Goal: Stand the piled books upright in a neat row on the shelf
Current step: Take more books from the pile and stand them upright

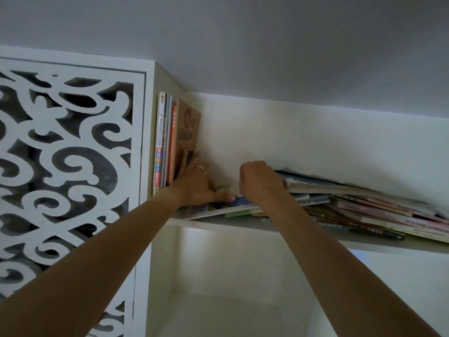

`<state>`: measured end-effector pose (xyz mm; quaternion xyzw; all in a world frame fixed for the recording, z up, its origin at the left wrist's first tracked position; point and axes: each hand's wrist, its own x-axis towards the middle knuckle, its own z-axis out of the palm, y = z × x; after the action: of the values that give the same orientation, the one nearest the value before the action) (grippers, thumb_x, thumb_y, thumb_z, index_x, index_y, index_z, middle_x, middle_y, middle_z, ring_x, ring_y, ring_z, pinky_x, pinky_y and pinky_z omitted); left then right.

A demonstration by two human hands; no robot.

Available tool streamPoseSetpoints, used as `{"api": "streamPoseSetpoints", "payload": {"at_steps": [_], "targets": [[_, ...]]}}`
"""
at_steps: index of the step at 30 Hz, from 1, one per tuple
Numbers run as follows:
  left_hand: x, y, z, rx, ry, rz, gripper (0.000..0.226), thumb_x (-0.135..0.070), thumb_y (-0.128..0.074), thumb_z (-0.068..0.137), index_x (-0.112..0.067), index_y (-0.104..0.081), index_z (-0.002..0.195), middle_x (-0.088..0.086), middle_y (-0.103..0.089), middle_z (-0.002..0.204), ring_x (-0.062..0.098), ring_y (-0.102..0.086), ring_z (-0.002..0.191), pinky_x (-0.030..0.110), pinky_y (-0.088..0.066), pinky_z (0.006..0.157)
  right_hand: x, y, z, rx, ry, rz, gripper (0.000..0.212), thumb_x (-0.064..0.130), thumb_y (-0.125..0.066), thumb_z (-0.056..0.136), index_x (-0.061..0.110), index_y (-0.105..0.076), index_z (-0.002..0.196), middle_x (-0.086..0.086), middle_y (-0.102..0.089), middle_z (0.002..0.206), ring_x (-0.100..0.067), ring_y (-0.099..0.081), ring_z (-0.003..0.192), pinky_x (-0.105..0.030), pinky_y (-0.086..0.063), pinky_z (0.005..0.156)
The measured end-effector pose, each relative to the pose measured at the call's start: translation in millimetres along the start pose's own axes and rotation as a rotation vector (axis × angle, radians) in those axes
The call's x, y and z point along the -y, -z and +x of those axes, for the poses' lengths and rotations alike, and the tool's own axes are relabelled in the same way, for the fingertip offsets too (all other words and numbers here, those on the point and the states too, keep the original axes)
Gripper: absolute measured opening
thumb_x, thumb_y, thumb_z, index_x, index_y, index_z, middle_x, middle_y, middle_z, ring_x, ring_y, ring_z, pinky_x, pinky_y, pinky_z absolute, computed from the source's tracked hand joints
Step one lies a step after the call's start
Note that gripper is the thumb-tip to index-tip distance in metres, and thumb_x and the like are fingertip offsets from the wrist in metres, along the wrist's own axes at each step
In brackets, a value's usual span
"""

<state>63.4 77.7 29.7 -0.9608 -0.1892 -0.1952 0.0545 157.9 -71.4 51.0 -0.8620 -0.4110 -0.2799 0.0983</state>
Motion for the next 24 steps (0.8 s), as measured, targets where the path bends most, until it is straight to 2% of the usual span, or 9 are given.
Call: {"api": "streamPoseSetpoints", "payload": {"at_steps": [4, 7, 10, 11, 13, 15, 18, 21, 24], "targets": [[3, 1, 4, -0.067, -0.066, 0.005, 0.076, -0.094, -0.038, 0.08, -0.036, -0.083, 0.1, 0.002, -0.024, 0.17, 0.024, 0.015, 0.159, 0.057, 0.025, 0.12, -7, -6, -1, -0.005, -0.013, -0.014, 0.007, 0.008, -0.057, 0.093, 0.01, -0.063, 0.096, -0.013, -0.065, 0.105, -0.028, -0.065, 0.092, -0.034, -0.046, 0.068], [3, -3, 6, -0.187, -0.18, 0.145, 0.069, -0.075, -0.034, 0.098, -0.027, -0.084, 0.092, -0.003, -0.048, 0.158, 0.018, -0.009, 0.159, 0.054, 0.005, 0.125, -5, -14, 1, -0.12, 0.027, 0.071, 0.012, 0.009, -0.053, 0.097, 0.01, -0.064, 0.102, -0.012, -0.063, 0.107, -0.029, -0.063, 0.097, -0.04, -0.052, 0.077], [4, -14, 9, -0.47, -0.3, 0.324, 0.062, -0.052, -0.035, 0.106, -0.016, -0.083, 0.089, 0.003, -0.075, 0.123, 0.02, -0.053, 0.137, 0.043, -0.025, 0.12, 4, -20, 2, -0.418, 0.072, 0.18, 0.029, 0.014, -0.052, 0.099, 0.01, -0.06, 0.126, -0.017, -0.054, 0.139, -0.033, -0.053, 0.126, -0.045, -0.046, 0.103], [5, -16, 11, -0.565, -0.291, 0.331, 0.057, -0.047, -0.039, 0.106, -0.014, -0.083, 0.088, 0.005, -0.077, 0.114, 0.023, -0.06, 0.128, 0.043, -0.033, 0.115, 9, -20, 0, -0.504, 0.073, 0.213, 0.039, 0.016, -0.054, 0.098, 0.011, -0.054, 0.136, -0.019, -0.041, 0.153, -0.034, -0.043, 0.139, -0.047, -0.039, 0.111], [10, -17, 12, -0.702, -0.177, 0.31, 0.047, -0.04, -0.047, 0.105, -0.01, -0.082, 0.095, 0.009, -0.077, 0.111, 0.027, -0.063, 0.122, 0.044, -0.041, 0.11, 20, -18, -3, -0.561, 0.044, 0.337, 0.059, 0.019, -0.057, 0.097, 0.012, -0.036, 0.152, -0.018, -0.017, 0.166, -0.035, -0.025, 0.15, -0.045, -0.034, 0.116], [18, -15, 11, -0.814, -0.049, 0.251, 0.039, -0.033, -0.05, 0.103, -0.007, -0.079, 0.105, 0.012, -0.074, 0.118, 0.03, -0.058, 0.13, 0.046, -0.04, 0.113, 30, -19, -4, -0.473, -0.014, 0.53, 0.072, 0.023, -0.057, 0.099, 0.011, -0.019, 0.159, -0.018, -0.008, 0.167, -0.037, -0.025, 0.149, -0.043, -0.038, 0.112], [34, -15, 4, -0.987, 0.004, 0.182, 0.037, -0.023, -0.049, 0.104, -0.001, -0.075, 0.118, 0.019, -0.062, 0.139, 0.034, -0.044, 0.144, 0.05, -0.04, 0.118, 41, -22, 2, -0.211, -0.036, 0.778, 0.066, 0.028, -0.049, 0.106, 0.015, -0.016, 0.162, -0.019, -0.034, 0.157, -0.035, -0.046, 0.134, -0.036, -0.041, 0.102], [43, -21, 2, -1.158, 0.021, 0.217, 0.041, -0.02, -0.043, 0.106, 0.001, -0.062, 0.137, 0.024, -0.046, 0.154, 0.038, -0.039, 0.146, 0.052, -0.042, 0.117, 55, -24, 7, 0.071, 0.091, 0.844, 0.056, 0.031, -0.037, 0.111, 0.032, -0.017, 0.163, -0.013, -0.051, 0.151, -0.026, -0.059, 0.121, -0.031, -0.044, 0.095], [49, -24, 4, -1.28, 0.057, 0.231, 0.054, -0.016, -0.055, 0.105, 0.003, -0.04, 0.153, 0.028, -0.034, 0.158, 0.042, -0.038, 0.147, 0.051, -0.037, 0.12, 75, -23, 12, 0.208, 0.203, 0.804, 0.066, 0.025, -0.04, 0.109, 0.045, -0.005, 0.161, -0.012, -0.05, 0.154, -0.03, -0.059, 0.127, -0.04, -0.048, 0.104]]}}
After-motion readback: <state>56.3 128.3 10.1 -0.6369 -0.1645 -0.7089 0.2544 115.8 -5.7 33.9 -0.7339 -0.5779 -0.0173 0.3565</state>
